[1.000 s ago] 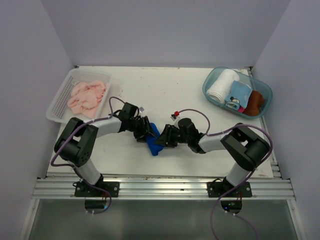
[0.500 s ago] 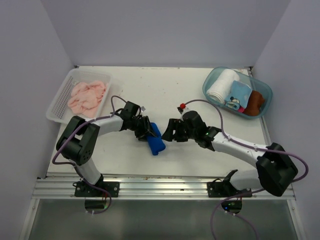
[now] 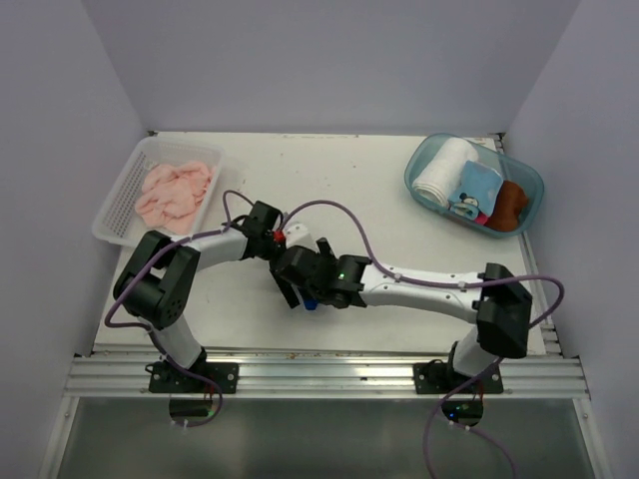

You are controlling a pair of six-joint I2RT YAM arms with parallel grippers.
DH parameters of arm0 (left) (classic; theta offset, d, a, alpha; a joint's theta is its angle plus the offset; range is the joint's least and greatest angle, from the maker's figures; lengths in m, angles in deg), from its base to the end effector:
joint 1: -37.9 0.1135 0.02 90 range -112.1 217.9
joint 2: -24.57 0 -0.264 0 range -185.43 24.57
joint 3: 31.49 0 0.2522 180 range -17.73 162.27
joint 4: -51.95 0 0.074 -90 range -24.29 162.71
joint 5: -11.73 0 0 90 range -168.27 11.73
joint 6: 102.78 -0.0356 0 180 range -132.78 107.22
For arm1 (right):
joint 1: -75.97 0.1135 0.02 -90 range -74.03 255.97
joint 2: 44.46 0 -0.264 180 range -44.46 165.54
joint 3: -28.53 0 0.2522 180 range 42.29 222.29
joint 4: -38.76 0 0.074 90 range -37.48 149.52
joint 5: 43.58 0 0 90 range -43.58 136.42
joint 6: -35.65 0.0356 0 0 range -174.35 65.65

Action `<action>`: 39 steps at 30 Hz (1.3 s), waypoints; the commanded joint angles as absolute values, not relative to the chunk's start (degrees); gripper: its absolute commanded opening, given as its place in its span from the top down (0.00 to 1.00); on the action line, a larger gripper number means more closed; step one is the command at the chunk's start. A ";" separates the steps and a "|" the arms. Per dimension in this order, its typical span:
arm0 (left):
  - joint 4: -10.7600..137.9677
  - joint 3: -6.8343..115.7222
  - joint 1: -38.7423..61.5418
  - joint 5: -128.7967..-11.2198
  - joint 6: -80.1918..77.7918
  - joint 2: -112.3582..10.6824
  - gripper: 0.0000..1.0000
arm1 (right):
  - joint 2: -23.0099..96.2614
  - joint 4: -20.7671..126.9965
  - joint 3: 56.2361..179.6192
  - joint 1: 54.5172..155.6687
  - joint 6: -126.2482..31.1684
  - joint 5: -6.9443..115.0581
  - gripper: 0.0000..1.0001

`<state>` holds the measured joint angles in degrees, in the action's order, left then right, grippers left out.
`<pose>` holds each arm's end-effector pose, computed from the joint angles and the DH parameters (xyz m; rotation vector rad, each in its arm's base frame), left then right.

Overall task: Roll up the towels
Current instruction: Place the rolled towel into the container

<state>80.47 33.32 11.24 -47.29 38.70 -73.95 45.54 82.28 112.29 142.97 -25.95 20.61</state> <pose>0.2756 -0.1589 0.1421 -0.4306 2.8841 -1.0792 0.1468 0.3062 0.2691 -0.5871 2.2698 0.2728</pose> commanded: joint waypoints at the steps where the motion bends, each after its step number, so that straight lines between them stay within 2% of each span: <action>1: 82.05 35.18 11.09 -48.74 38.64 -74.48 0.64 | 52.98 90.39 119.35 146.18 -29.39 10.13 0.09; 6: 82.93 35.89 11.00 -48.74 38.28 -74.57 0.64 | 59.51 92.86 123.85 147.51 -30.89 7.83 0.06; 21: 83.72 35.80 11.00 -49.35 38.37 -74.31 0.64 | 66.99 89.96 124.65 148.48 -32.65 7.57 0.08; 26: 83.90 35.71 11.01 -49.53 38.46 -74.04 0.64 | 68.66 88.82 124.21 148.39 -31.94 7.56 0.16; 29: 83.90 35.71 11.00 -49.53 38.46 -73.78 0.63 | 68.84 87.68 123.51 148.04 -31.33 8.44 0.23; 31: 83.99 35.71 11.00 -49.53 38.46 -73.52 0.63 | 68.75 87.06 122.72 147.69 -30.54 8.54 0.31; 34: 84.08 35.54 11.09 -49.53 38.37 -73.17 0.62 | 68.22 86.36 121.84 147.25 -30.18 8.89 0.36; 39: 83.99 35.54 11.00 -49.35 38.37 -73.08 0.61 | 68.92 86.71 121.05 146.98 -30.01 7.92 0.30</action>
